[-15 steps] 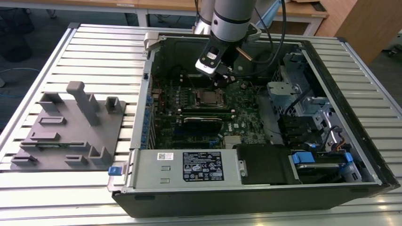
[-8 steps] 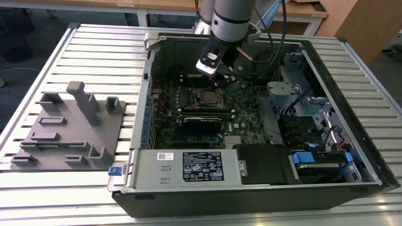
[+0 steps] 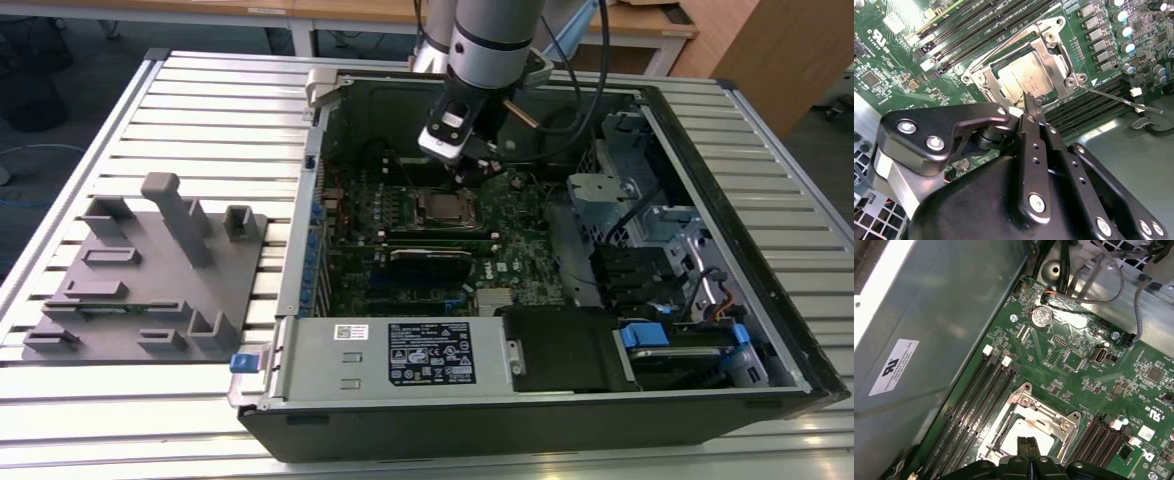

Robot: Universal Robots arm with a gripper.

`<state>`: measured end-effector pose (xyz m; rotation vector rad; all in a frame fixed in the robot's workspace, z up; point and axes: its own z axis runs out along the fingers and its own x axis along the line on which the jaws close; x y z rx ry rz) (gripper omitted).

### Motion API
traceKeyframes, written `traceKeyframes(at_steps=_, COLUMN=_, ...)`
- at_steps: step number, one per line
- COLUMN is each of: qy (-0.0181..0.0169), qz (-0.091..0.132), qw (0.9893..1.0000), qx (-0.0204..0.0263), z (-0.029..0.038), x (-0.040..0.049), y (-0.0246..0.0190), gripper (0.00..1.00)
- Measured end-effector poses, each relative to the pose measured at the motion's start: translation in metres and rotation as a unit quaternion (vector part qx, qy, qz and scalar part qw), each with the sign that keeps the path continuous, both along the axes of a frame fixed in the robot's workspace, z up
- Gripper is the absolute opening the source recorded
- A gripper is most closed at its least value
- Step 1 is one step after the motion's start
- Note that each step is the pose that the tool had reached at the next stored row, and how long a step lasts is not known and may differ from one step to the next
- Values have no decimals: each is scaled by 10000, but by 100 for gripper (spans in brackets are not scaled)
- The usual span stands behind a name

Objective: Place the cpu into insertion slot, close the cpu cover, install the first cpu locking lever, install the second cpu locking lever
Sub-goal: 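Close the cpu cover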

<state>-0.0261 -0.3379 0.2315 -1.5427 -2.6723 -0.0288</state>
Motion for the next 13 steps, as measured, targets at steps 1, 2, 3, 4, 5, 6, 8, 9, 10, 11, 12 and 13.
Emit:
traceKeyframes(at_steps=1, qy=0, qz=14, qw=10000, qx=0, z=0, x=0, y=0, gripper=10)
traceKeyframes(at_steps=2, qy=0, qz=27, qw=10000, qx=1, z=0, x=0, y=0, gripper=10)
traceKeyframes(at_steps=3, qy=0, qz=41, qw=10000, qx=1, z=0, x=0, y=0, gripper=10)
traceKeyframes(at_steps=4, qy=0, qz=53, qw=10000, qx=1, z=0, x=0, y=0, gripper=10)
traceKeyframes(at_steps=5, qy=0, qz=66, qw=10000, qx=1, z=0, x=0, y=0, gripper=10)
traceKeyframes(at_steps=6, qy=0, qz=80, qw=10000, qx=1, z=0, x=0, y=0, gripper=10)
traceKeyframes(at_steps=8, qy=0, qz=110, qw=9999, qx=3, z=0, x=0, y=0, gripper=10)
traceKeyframes(at_steps=9, qy=0, qz=130, qw=9999, qx=5, z=0, x=0, y=0, gripper=10)
traceKeyframes(at_steps=10, qy=0, qz=149, qw=9999, qx=8, z=-1, x=0, y=1, gripper=10)
traceKeyframes(at_steps=11, qy=0, qz=170, qw=9999, qx=10, z=-1, x=0, y=1, gripper=10)
traceKeyframes(at_steps=12, qy=0, qz=192, qw=9998, qx=13, z=-1, x=0, y=1, gripper=10)
traceKeyframes(at_steps=13, qy=0, qz=214, qw=9998, qx=15, z=0, x=0, y=0, gripper=10)
